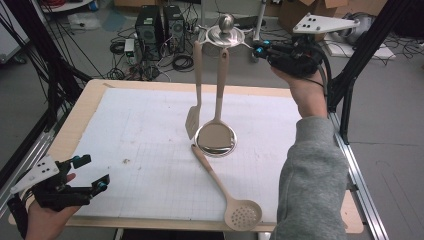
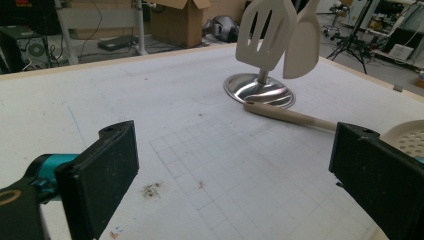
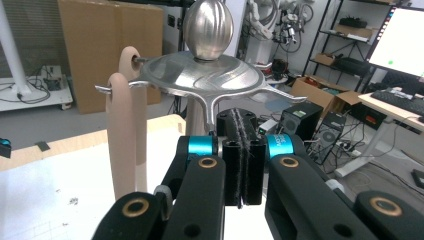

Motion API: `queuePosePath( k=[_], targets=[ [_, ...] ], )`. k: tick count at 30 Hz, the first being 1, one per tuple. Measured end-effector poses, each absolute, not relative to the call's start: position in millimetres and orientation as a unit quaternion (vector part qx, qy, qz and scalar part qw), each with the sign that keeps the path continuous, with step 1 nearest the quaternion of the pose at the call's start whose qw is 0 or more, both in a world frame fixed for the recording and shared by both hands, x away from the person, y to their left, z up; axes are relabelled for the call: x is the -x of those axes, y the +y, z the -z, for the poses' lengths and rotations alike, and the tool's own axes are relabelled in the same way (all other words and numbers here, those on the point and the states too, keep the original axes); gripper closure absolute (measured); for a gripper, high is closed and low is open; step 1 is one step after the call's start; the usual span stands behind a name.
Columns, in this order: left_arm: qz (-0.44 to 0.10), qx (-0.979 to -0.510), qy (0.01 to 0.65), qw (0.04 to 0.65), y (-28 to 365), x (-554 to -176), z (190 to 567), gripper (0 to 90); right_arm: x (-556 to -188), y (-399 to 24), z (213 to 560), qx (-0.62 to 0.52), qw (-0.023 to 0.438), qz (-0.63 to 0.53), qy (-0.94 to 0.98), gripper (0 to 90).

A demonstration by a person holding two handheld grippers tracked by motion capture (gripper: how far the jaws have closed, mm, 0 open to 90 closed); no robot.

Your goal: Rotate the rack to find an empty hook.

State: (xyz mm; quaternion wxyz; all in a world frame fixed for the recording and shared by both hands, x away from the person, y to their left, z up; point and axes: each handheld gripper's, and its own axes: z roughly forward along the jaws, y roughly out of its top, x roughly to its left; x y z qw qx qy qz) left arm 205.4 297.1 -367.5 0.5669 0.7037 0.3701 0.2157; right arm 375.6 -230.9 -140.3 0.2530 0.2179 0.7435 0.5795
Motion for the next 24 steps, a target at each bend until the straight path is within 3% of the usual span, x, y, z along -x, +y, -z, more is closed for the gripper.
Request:
queuePosePath(
  k=[9,24],
  targets=[
    [-0.209,-0.709,0.370,0.563,290.3,-208.2,372.9,6.2,-381.2,-245.4,143.2,-0.215,0.240,-0.596,0.735,90.0],
    [-0.203,-0.712,0.366,0.563,288.2,-211.2,376.4,6.2,-426.2,-254.7,143.6,-0.217,0.227,-0.599,0.737,90.0]
  ],
)
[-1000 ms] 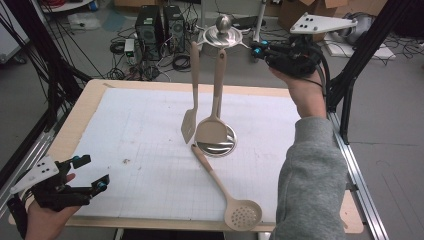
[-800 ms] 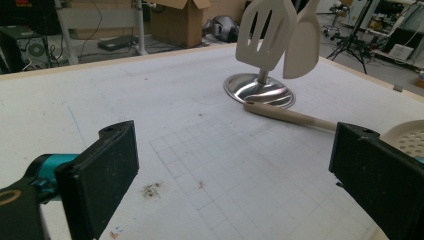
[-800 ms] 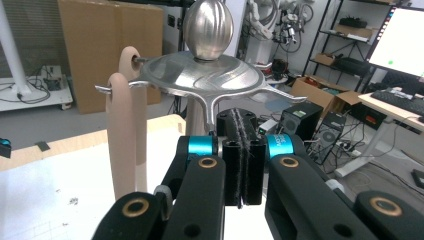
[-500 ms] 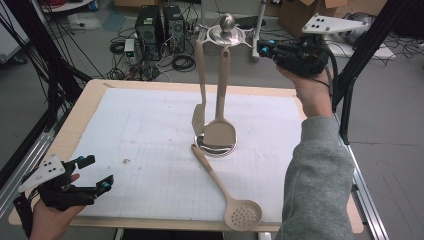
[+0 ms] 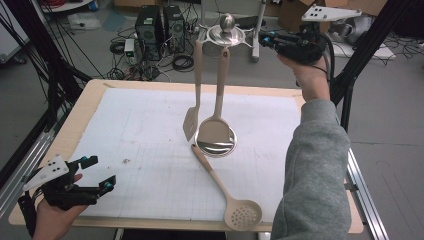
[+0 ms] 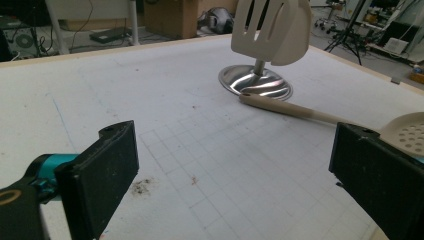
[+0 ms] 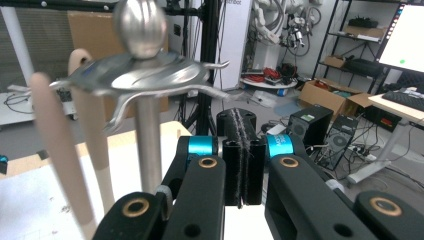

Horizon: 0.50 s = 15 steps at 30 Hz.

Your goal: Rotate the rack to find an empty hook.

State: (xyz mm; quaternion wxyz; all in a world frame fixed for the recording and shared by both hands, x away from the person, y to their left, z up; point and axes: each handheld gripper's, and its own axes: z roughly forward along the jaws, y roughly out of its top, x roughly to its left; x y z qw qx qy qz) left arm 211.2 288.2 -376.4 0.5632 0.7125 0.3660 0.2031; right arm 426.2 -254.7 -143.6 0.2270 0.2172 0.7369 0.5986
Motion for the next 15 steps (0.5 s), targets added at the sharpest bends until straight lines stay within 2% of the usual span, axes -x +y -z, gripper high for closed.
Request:
queuePosePath(
  k=[15],
  targets=[
    [-0.203,-0.714,0.364,0.563,287.1,-207.3,375.5,6.2,-448.6,-246.8,139.4,-0.197,0.233,-0.600,0.740,90.0]
  ],
)
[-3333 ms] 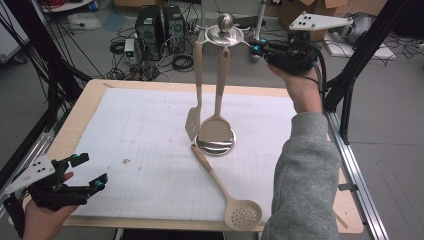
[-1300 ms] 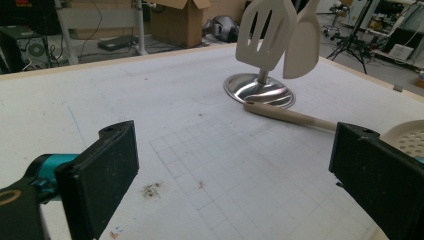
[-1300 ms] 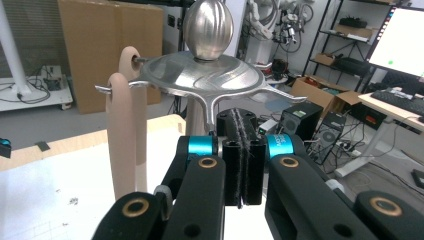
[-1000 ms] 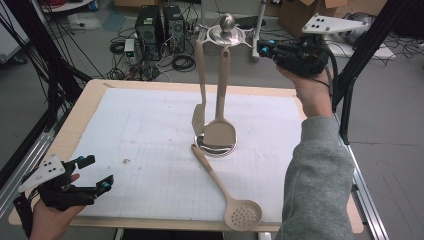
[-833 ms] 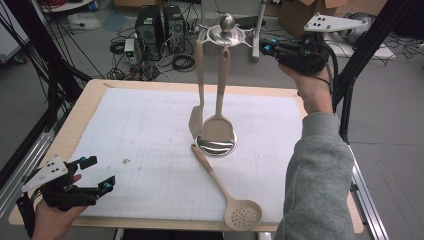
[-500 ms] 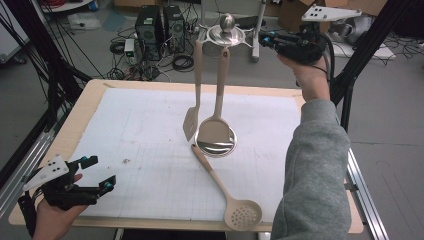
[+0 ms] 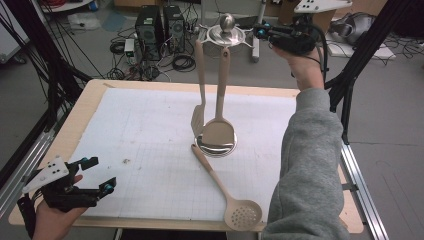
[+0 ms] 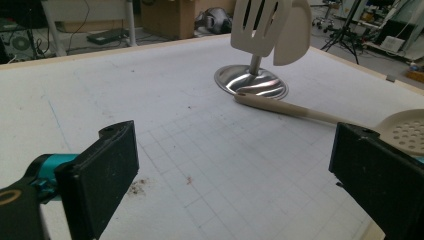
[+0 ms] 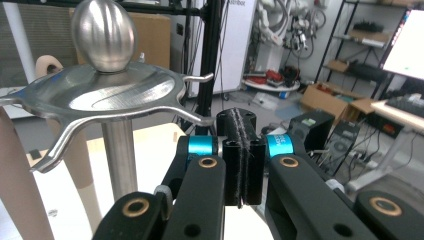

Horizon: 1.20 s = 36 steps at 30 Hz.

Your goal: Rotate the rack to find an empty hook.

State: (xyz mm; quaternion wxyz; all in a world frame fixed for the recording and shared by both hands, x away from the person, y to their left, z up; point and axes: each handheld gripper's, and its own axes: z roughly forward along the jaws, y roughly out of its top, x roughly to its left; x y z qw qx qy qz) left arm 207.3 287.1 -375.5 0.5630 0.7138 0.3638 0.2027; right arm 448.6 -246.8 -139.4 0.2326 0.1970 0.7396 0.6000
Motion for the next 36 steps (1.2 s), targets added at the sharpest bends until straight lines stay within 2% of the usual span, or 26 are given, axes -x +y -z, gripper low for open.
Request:
queuePosePath(
  k=[19,36],
  targets=[
    [-0.202,-0.713,0.376,0.556,294.5,-206.8,379.1,6.2,-460.4,-237.5,136.6,-0.184,0.219,-0.599,0.748,90.0],
    [-0.201,-0.714,0.382,0.552,295.2,-207.8,382.0,6.2,-454.6,-242.4,134.1,-0.175,0.222,-0.589,0.757,90.0]
  ],
)
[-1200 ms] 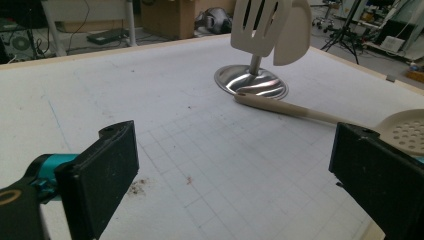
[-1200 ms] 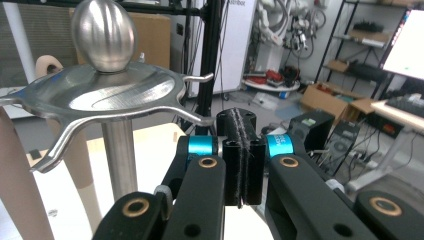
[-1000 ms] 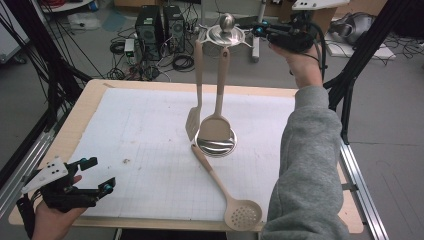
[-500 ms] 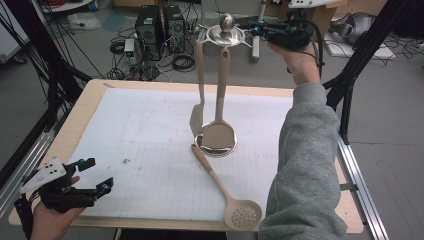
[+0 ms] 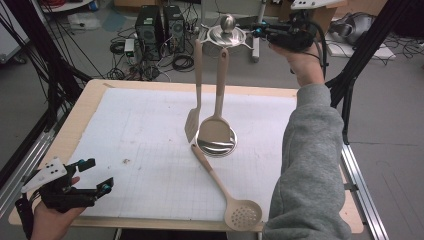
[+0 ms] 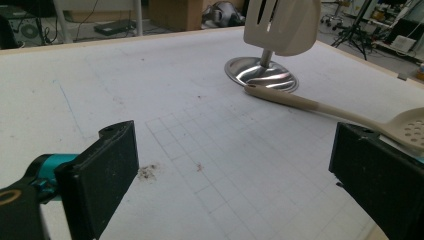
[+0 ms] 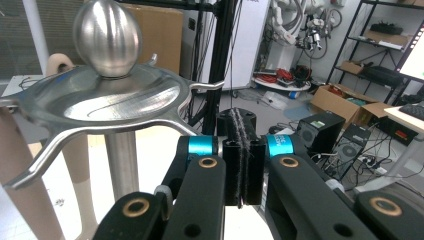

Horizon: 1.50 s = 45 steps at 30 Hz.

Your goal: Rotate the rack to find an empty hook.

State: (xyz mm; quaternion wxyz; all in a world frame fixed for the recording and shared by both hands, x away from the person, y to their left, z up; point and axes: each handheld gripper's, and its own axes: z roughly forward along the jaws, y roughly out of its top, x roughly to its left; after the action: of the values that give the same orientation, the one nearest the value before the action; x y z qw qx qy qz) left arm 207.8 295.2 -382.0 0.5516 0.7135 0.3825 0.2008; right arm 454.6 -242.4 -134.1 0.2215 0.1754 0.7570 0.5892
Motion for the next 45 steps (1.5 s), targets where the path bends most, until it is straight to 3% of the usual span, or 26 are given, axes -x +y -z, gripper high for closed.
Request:
queuePosePath(
  k=[45],
  targets=[
    [-0.198,-0.713,0.392,0.546,297.4,-210.5,386.8,6.2,-441.3,-255.5,132.6,-0.173,0.230,-0.582,0.761,90.0]
  ],
)
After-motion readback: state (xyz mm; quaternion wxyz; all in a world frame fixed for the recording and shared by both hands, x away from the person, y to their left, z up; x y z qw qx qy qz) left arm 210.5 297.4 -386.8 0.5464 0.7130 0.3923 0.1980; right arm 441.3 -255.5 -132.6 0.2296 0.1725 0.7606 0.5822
